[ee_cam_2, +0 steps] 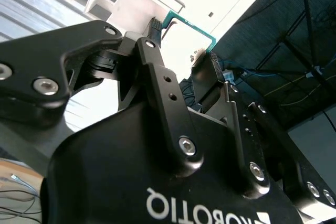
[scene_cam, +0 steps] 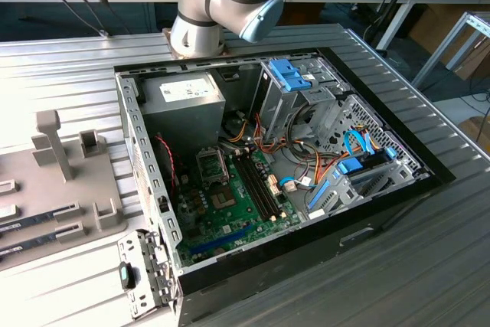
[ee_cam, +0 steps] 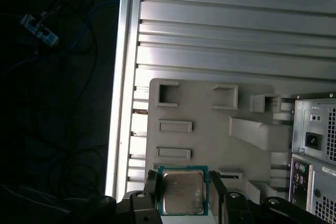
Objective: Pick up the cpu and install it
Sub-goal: 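Pick up the cpu and move it towards the insertion slot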
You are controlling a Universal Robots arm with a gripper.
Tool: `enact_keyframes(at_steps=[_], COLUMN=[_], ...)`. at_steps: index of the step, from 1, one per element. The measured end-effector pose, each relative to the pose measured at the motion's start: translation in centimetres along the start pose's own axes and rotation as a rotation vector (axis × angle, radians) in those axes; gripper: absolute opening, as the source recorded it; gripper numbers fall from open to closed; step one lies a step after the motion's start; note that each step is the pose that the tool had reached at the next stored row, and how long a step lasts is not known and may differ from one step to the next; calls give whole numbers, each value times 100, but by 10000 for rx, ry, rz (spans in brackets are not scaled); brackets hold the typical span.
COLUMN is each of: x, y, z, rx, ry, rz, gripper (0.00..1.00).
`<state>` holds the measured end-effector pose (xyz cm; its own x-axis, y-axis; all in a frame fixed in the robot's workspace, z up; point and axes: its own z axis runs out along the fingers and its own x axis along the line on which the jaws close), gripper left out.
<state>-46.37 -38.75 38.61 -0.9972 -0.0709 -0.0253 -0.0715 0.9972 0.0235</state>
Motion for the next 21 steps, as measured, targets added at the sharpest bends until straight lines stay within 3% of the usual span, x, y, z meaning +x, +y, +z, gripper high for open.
enact_keyframes(at_steps=[21], x=[-3], y=[3], z=[-131], rx=[0], ry=[0], rz=[0], gripper=[47])
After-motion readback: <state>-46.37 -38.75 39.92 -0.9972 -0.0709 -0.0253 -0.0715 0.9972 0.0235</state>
